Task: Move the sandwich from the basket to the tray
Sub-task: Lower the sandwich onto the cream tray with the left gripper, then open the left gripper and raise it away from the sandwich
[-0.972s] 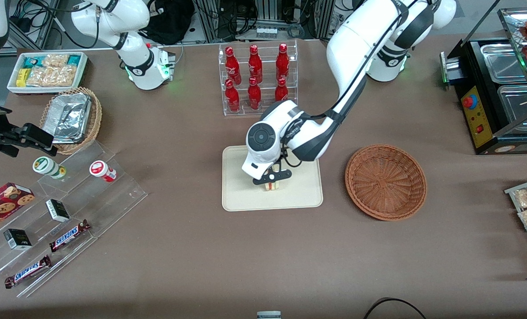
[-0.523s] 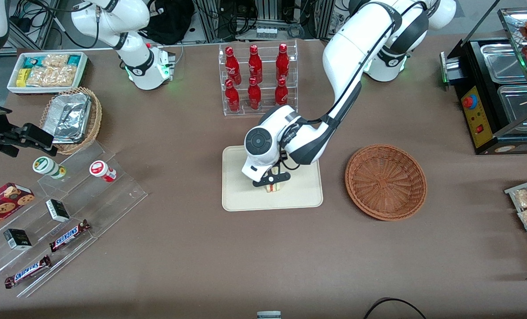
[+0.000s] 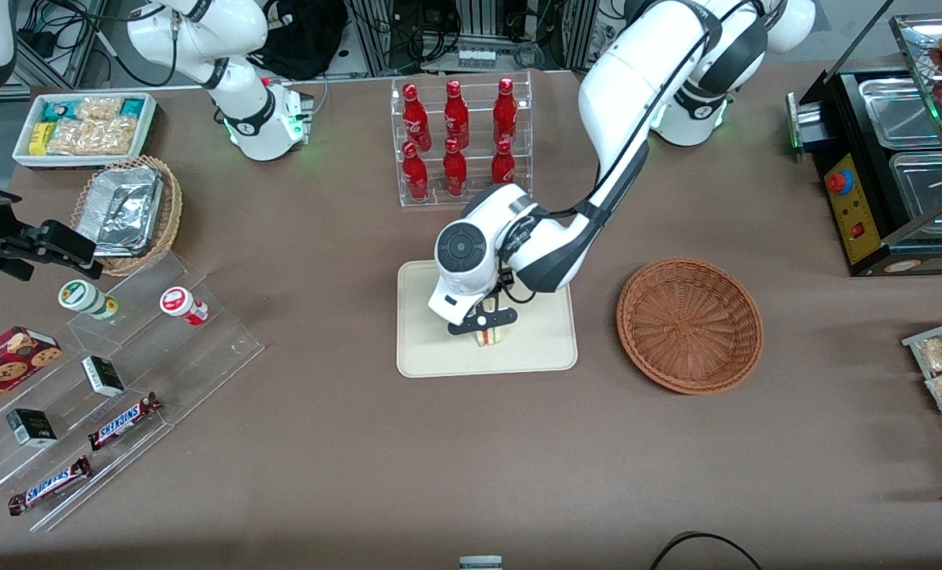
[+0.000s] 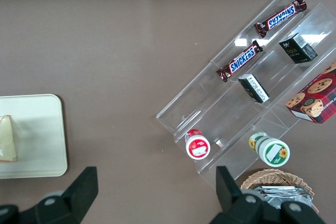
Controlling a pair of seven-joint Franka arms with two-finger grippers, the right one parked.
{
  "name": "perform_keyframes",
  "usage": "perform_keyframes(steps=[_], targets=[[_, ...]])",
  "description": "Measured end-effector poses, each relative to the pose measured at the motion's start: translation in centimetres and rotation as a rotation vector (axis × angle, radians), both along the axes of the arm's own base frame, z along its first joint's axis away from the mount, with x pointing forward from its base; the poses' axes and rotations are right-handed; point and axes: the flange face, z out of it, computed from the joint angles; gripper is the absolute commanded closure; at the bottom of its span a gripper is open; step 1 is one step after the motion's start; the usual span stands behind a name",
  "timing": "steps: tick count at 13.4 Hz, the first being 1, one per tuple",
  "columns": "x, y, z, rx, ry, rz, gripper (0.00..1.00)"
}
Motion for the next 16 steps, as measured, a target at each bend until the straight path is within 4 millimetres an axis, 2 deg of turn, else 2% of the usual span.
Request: perform_keyframes(steps=[2,4,6,7,12,16], targets=[[-0.3,0.5,3.8,0.014,-0.008,-0.005,0.00],[-0.7,2.2,8.3,0.054,-0.002,-0.002,0.00],[0.2,6.0,12.1,0.108,0.024,0.033,0.00],[0.8,8.0,13.3,0.128,0.037,0.053,0.00],[5.8,17.4,15.3,0.115,0.049,0.090,0.00],[6.8,24.1,16.3,0.100,0.075,0.014,0.00]])
